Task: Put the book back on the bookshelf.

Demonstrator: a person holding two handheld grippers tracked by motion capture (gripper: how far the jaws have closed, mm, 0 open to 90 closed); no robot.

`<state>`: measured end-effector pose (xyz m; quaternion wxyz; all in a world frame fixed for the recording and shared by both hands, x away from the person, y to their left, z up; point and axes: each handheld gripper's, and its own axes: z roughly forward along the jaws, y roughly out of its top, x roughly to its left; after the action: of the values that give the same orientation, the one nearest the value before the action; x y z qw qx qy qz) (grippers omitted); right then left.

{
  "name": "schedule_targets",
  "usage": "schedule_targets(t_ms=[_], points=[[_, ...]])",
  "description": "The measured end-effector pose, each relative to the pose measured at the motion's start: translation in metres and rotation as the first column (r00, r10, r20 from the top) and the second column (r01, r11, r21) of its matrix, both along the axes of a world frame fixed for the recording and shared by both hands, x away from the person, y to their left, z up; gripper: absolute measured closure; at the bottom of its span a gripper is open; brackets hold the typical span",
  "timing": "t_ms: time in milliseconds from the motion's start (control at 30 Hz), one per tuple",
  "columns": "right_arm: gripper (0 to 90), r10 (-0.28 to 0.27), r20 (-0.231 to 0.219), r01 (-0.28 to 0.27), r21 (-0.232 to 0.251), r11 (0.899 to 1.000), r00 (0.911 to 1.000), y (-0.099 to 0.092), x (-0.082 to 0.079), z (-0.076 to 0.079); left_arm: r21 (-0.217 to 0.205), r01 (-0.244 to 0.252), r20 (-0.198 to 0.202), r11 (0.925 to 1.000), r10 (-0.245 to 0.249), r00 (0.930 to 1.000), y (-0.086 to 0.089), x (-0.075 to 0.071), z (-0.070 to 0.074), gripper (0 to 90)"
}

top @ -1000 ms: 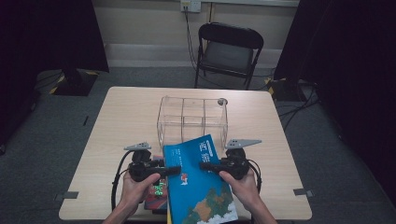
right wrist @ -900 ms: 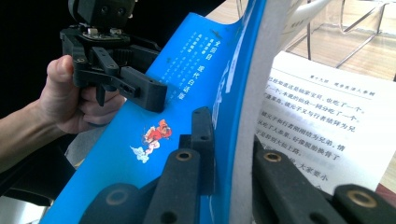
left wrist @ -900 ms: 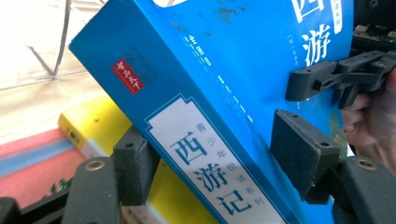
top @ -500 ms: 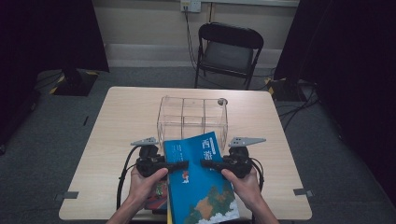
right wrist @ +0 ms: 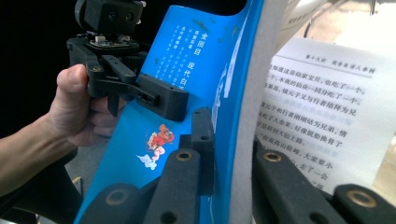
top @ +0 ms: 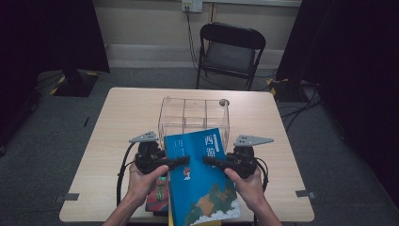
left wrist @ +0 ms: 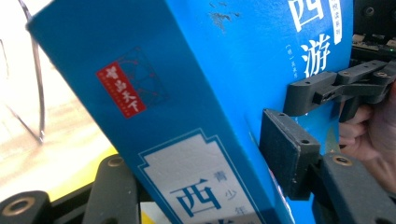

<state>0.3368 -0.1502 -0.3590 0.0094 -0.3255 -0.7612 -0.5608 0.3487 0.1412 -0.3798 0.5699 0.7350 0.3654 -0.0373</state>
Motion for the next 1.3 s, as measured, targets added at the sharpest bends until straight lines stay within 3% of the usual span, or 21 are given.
schedule_targets(t_ms=[67, 133, 167, 233, 267, 300, 367, 433, 633, 733, 867, 933, 1033, 1100, 1233, 1300], points=[[84.0, -0.001, 0.011, 0.001, 0.002, 1.0, 0.9999, 0.001, 0.0, 0.003, -0.007, 0.0, 0.02, 1.0, 0.0, 0.9998, 0.002, 0.001, 0.007, 46.9], [84.0, -0.003, 0.058, 0.003, 0.011, 1.0, 0.9983, 0.003, -0.002, 0.012, -0.013, -0.011, 0.062, 0.9999, 0.012, 0.998, 0.006, 0.001, 0.02, 49.7], [84.1, -0.005, 0.095, 0.003, 0.014, 1.0, 0.9955, 0.004, -0.003, 0.016, -0.013, -0.011, 0.062, 0.9999, 0.012, 0.998, 0.006, 0.001, 0.02, 50.6], [84.1, -0.01, 0.117, 0.006, 0.032, 0.999, 0.9931, 0.005, -0.002, 0.022, -0.016, -0.024, 0.11, 0.9996, 0.026, 0.9936, 0.009, 0.002, 0.035, 52.9], [84.1, -0.009, 0.119, 0.004, 0.046, 0.999, 0.9929, 0.005, 0.0, 0.025, -0.016, -0.024, 0.11, 0.9996, 0.026, 0.9936, 0.009, 0.002, 0.035, 53.6], [84.2, -0.013, 0.118, 0.008, 0.043, 0.999, 0.993, 0.006, 0.001, 0.028, -0.003, -0.036, 0.139, 0.9993, 0.036, 0.9896, 0.009, 0.003, 0.043, 54.3], [84.2, -0.022, 0.132, 0.019, 0.021, 1.0, 0.9911, 0.009, 0.003, 0.035, 0.0, -0.051, 0.158, 0.9987, 0.051, 0.9862, 0.009, 0.004, 0.049, 54.8], [84.2, -0.022, 0.148, 0.02, 0.018, 1.0, 0.9887, 0.01, 0.005, 0.04, -0.018, -0.055, 0.175, 0.9983, 0.057, 0.9829, 0.011, 0.004, 0.051, 56.1], [83.8, -0.008, 0.127, 0.004, 0.032, 0.999, 0.9919, 0.008, 0.008, 0.035, -0.057, -0.059, 0.184, 0.9966, 0.069, 0.9805, 0.011, 0.0, 0.048, 58.3], [84.0, -0.014, 0.135, 0.015, -0.002, 1.0, 0.9907, 0.011, 0.013, 0.04, -0.011, -0.07, 0.189, 0.9975, 0.071, 0.9795, 0.005, 0.004, 0.055, 58.4], [84.2, -0.022, 0.158, 0.017, 0.03, 0.999, 0.9873, 0.012, 0.015, 0.043, -0.034, -0.082, 0.215, 0.9961, 0.087, 0.9727, 0.008, 0.008, 0.066, 60.1], [84.1, -0.023, 0.18, 0.014, 0.047, 0.999, 0.9834, 0.015, 0.017, 0.047, -0.027, -0.091, 0.248, 0.9955, 0.094, 0.964, 0.01, 0.007, 0.071, 60.5], [83.7, -0.004, 0.18, -0.005, 0.052, 0.999, 0.9837, 0.016, 0.018, 0.044, -0.029, -0.078, 0.265, 0.9965, 0.083, 0.9606, 0.016, 0.003, 0.068, 60.5], [81.1, 0.011, 0.172, -0.022, 0.067, 0.998, 0.9851, 0.016, 0.014, 0.037, -0.035, -0.071, 0.288, 0.9968, 0.079, 0.9544, 0.017, -0.004, 0.066, 59.8], [76.0, -0.017, 0.178, 0.008, 0.05, 0.999, 0.9839, 0.014, 0.01, 0.035, -0.023, -0.08, 0.304, 0.9965, 0.083, 0.9489, 0.013, -0.013, 0.067, 59.2], [74.3, -0.017, 0.178, 0.01, 0.045, 0.999, 0.9839, 0.012, 0.01, 0.035, -0.027, -0.073, 0.302, 0.9969, 0.078, 0.9502, 0.012, -0.014, 0.066, 59.1]])
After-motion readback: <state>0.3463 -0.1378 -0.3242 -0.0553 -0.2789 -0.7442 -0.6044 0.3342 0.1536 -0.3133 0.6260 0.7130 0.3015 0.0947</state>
